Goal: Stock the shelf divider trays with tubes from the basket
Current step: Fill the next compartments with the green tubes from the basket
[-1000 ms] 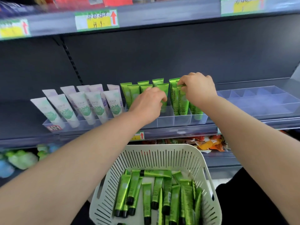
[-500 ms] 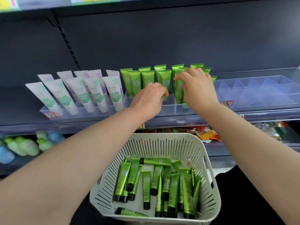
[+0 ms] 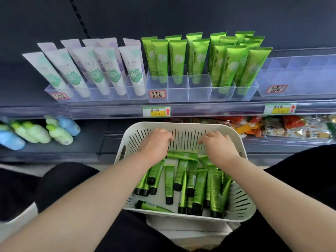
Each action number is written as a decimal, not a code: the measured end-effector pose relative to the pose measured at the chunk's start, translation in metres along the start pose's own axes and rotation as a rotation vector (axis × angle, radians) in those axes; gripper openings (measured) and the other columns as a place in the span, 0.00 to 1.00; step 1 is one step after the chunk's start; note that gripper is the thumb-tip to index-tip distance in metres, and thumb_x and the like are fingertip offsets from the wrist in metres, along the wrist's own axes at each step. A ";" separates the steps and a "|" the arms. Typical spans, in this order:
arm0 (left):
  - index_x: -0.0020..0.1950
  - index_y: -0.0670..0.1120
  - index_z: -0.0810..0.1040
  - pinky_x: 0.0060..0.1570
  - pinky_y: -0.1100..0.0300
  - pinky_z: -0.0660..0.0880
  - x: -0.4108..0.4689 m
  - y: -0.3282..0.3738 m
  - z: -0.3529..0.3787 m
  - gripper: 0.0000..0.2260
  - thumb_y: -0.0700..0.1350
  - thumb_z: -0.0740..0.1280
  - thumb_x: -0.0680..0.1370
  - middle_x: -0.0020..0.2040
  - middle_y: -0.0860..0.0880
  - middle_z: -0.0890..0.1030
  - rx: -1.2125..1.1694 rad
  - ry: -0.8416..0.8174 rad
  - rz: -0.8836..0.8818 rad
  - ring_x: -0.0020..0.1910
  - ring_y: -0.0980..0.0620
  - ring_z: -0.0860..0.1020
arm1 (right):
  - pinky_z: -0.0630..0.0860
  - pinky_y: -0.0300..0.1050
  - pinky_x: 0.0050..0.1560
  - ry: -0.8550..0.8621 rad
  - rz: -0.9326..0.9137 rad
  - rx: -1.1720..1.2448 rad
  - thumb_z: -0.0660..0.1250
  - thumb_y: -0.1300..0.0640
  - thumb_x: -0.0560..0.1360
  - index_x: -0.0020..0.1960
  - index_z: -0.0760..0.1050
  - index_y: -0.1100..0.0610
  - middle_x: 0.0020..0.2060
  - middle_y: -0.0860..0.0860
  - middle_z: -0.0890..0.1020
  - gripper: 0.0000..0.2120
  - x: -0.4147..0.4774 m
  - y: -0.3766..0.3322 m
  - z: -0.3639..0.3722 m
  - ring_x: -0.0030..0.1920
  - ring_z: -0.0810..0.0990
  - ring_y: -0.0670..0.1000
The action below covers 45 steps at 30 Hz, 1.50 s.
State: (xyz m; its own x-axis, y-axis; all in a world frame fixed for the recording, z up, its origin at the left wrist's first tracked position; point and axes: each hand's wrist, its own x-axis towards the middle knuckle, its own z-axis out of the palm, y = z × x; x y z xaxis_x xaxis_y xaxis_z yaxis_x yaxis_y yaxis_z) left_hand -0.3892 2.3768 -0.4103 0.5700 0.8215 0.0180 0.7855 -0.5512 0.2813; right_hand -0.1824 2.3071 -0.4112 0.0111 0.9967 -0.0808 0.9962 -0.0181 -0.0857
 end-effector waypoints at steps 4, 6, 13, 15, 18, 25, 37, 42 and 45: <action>0.60 0.49 0.78 0.61 0.57 0.71 -0.023 -0.005 0.035 0.15 0.34 0.65 0.77 0.59 0.52 0.77 -0.016 -0.096 -0.027 0.60 0.53 0.72 | 0.74 0.51 0.58 -0.294 0.068 -0.039 0.59 0.67 0.74 0.64 0.73 0.52 0.59 0.53 0.77 0.21 -0.011 0.001 0.022 0.59 0.75 0.56; 0.60 0.49 0.78 0.61 0.58 0.70 -0.029 -0.003 0.047 0.16 0.34 0.65 0.77 0.61 0.52 0.76 -0.044 -0.109 -0.051 0.60 0.54 0.72 | 0.75 0.51 0.58 -0.401 0.084 -0.100 0.57 0.66 0.76 0.63 0.73 0.54 0.59 0.54 0.78 0.19 -0.016 0.003 0.028 0.58 0.77 0.57; 0.61 0.48 0.77 0.59 0.56 0.72 -0.028 0.009 0.065 0.16 0.32 0.63 0.77 0.61 0.50 0.76 -0.098 -0.165 -0.071 0.62 0.51 0.71 | 0.73 0.51 0.54 -0.482 0.069 -0.291 0.59 0.62 0.77 0.63 0.73 0.54 0.57 0.54 0.77 0.15 -0.023 0.003 0.037 0.58 0.76 0.57; 0.61 0.47 0.77 0.60 0.55 0.72 -0.027 0.011 0.066 0.16 0.33 0.63 0.77 0.61 0.50 0.76 -0.098 -0.178 -0.070 0.62 0.51 0.71 | 0.74 0.51 0.51 -0.506 0.102 -0.217 0.57 0.55 0.80 0.64 0.71 0.54 0.57 0.55 0.77 0.14 -0.022 0.003 0.039 0.57 0.76 0.57; 0.61 0.48 0.78 0.59 0.55 0.72 -0.026 0.014 0.066 0.15 0.34 0.63 0.78 0.61 0.50 0.76 -0.089 -0.183 -0.067 0.62 0.51 0.72 | 0.73 0.50 0.48 -0.526 0.161 -0.085 0.57 0.43 0.79 0.61 0.69 0.54 0.55 0.55 0.78 0.18 -0.022 0.002 0.038 0.56 0.77 0.58; 0.60 0.48 0.78 0.56 0.55 0.75 -0.020 0.022 0.066 0.16 0.32 0.63 0.77 0.60 0.51 0.77 -0.094 -0.182 -0.050 0.61 0.52 0.71 | 0.73 0.45 0.42 -0.408 0.184 0.096 0.66 0.61 0.74 0.57 0.71 0.54 0.47 0.52 0.79 0.13 -0.022 -0.002 0.027 0.46 0.77 0.55; 0.73 0.48 0.67 0.55 0.53 0.78 0.007 0.074 0.091 0.25 0.34 0.63 0.77 0.68 0.43 0.72 0.019 -0.546 -0.081 0.62 0.46 0.75 | 0.71 0.45 0.44 -0.168 0.218 0.195 0.65 0.61 0.74 0.59 0.77 0.45 0.55 0.50 0.79 0.17 -0.025 0.018 -0.007 0.54 0.78 0.56; 0.75 0.46 0.64 0.63 0.46 0.71 0.017 0.086 0.101 0.26 0.35 0.59 0.77 0.69 0.41 0.69 0.119 -0.663 0.050 0.69 0.41 0.64 | 0.73 0.47 0.45 -0.082 0.192 0.179 0.65 0.61 0.75 0.59 0.77 0.45 0.55 0.50 0.79 0.17 -0.028 0.020 -0.012 0.54 0.78 0.56; 0.75 0.48 0.63 0.62 0.45 0.71 0.023 0.092 0.107 0.30 0.30 0.58 0.74 0.67 0.41 0.69 0.238 -0.704 0.086 0.68 0.40 0.62 | 0.70 0.46 0.42 -0.051 0.184 0.188 0.65 0.61 0.74 0.59 0.77 0.45 0.54 0.49 0.79 0.17 -0.030 0.020 -0.017 0.53 0.78 0.56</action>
State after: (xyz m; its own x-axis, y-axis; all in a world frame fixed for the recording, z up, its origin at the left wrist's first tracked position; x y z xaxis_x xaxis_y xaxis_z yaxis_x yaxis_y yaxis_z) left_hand -0.2779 2.3290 -0.4867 0.5885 0.5305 -0.6101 0.7165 -0.6918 0.0896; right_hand -0.1618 2.2783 -0.3940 0.1817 0.9700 -0.1618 0.9440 -0.2181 -0.2476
